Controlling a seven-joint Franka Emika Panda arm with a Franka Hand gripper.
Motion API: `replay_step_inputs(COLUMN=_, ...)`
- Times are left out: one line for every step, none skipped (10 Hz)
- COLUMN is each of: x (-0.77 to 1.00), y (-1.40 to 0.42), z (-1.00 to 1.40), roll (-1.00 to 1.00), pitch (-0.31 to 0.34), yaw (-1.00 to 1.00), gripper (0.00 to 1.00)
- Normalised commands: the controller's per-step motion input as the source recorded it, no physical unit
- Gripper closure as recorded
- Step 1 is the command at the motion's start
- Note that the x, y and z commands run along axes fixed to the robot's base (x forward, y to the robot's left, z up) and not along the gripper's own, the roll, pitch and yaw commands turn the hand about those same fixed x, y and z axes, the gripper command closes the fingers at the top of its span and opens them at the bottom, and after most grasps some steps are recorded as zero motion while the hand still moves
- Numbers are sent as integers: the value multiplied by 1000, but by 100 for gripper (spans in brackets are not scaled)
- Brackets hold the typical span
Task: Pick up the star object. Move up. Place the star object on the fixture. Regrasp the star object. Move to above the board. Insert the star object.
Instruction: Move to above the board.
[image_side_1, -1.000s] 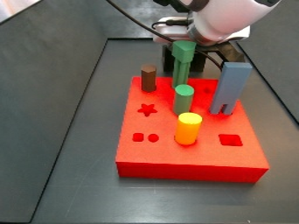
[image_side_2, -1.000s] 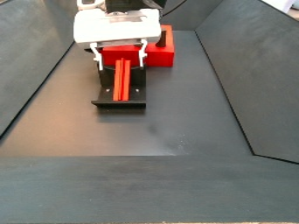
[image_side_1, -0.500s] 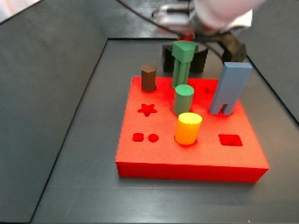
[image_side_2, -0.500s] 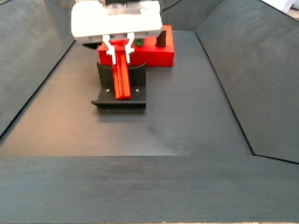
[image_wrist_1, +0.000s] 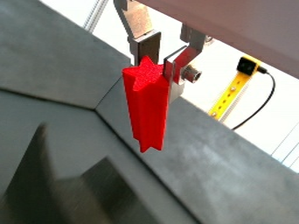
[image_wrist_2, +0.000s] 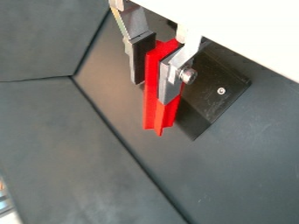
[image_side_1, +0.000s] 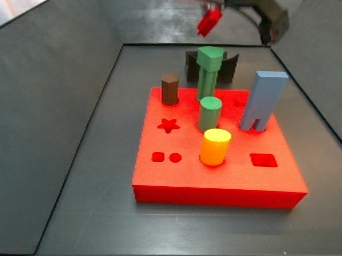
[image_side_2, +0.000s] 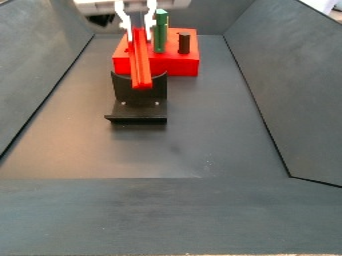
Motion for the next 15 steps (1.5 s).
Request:
replay_step_inputs(x=-131, y=140, z=1000, roll=-90, pitch=-60, yaw=-63, gripper=100)
replay_step_inputs(x=-130, y=135, z=1000, roll=-84, pitch=-41, yaw=-72, gripper=100)
replay_step_inputs(x=-130, y=131, z=1000, roll=-83, pitch=-17, yaw=-72, gripper=100)
replay_step_inputs(x=-128, y=123, z=1000, roll=-80, pitch=12, yaw=-67, gripper=100)
replay_step_inputs(x=-126, y=118, z=1000, roll=-74, pitch=32, yaw=-60, gripper=100)
replay_step_inputs(x=-123, y=109, z=1000, roll=-68, pitch=50, yaw=-48, gripper=100)
replay_step_inputs(x=-119, y=100, z=1000, roll=-64, pitch=68, yaw=-35, gripper=100)
replay_step_inputs(x=-107, y=87, z=1000, roll=-59, pitch=86, yaw=-15, gripper=100)
replay_step_inputs(x=-95, y=69, z=920, roll=-57, pitch=91, yaw=1, gripper=100)
replay_step_inputs(x=-69, y=42, z=730, roll=-64, pitch=93, yaw=17, gripper=100)
replay_step_inputs(x=-30, y=18, z=484, roll=-66, pitch=97, yaw=36, gripper=100)
replay_step_inputs(x=-8, y=8, z=305, roll=-64, pitch=110, yaw=46, gripper=100)
replay_step_inputs(x=-311, y=-1000, z=65, roll=-1000, pitch=-34, yaw=-116, gripper=100)
replay_step_inputs(x=-308, y=-1000, z=53, roll=-1000, pitch=-43, yaw=-116, gripper=100)
replay_step_inputs(x=-318, y=-1000, z=63, roll=-1000, pitch=-49, yaw=-118, gripper=100)
